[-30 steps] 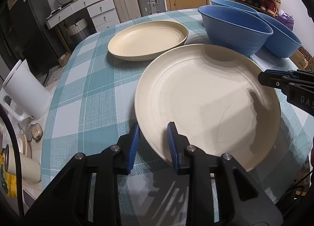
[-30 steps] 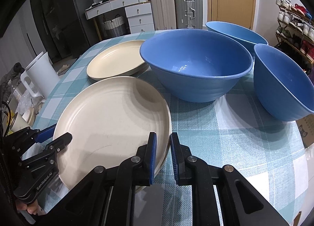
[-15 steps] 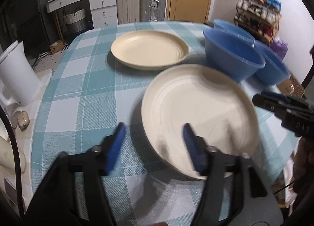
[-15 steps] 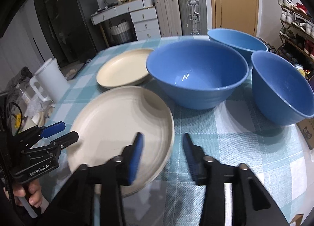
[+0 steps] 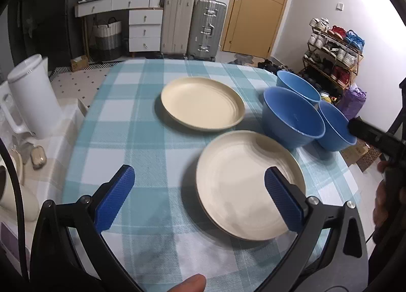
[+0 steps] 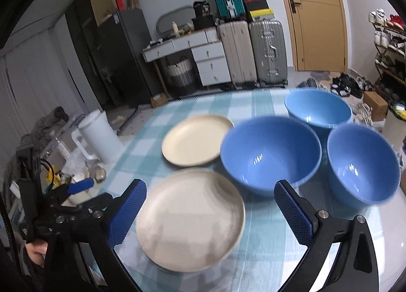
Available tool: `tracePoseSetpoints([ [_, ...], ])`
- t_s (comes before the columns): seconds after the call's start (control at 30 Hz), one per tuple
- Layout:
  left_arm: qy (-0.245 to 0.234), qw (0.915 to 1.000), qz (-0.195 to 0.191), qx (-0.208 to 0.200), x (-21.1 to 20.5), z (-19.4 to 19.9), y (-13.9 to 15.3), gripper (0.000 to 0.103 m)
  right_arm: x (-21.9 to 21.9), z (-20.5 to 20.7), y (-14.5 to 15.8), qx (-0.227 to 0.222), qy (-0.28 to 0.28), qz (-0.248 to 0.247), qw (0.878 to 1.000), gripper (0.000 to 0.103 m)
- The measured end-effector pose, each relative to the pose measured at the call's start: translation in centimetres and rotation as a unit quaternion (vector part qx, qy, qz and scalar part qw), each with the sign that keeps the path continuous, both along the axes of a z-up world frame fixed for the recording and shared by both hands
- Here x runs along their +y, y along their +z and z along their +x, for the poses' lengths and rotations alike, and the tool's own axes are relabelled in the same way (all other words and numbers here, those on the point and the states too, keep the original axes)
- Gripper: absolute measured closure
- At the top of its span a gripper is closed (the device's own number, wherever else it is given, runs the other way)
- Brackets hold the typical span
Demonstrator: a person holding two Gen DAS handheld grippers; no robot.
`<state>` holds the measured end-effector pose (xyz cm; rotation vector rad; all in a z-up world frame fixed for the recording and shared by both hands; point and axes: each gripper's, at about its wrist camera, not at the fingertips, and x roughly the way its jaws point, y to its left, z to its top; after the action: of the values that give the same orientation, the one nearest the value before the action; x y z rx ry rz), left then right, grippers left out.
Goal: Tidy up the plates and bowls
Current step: 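Move the left tool toward the next cream plate on the table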
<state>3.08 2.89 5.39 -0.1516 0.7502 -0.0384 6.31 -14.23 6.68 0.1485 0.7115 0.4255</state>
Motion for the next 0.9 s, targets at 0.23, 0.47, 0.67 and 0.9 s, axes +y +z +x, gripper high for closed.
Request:
tracePoseSetpoints([
  [0.23,0.020,0.9997,-0.005,-0.013,1.7,1.0,2.5,0.001,0.6,1.2,3.5,-0.020,0.010,-0.011,1.000,0.001],
  [0.47,0.035,0.9992,-0.017,-0.014,2.9,2.1,4.6,0.001,0.7,2.7,6.1,-0.025,0.019,0.000,1.000,0.001],
  [0.67,0.046,0.9987,-0.016,-0.014,3.6,3.3,5.6,0.001,0.8,4.7,7.8,-0.024,0.019,0.000,1.000,0.001],
  [0.9,0.055,0.9983,-0.018,-0.006,4.1,5.0,6.0,0.001,1.1,7.1,8.9,-0.018,0.027,-0.003,0.999,0.001],
])
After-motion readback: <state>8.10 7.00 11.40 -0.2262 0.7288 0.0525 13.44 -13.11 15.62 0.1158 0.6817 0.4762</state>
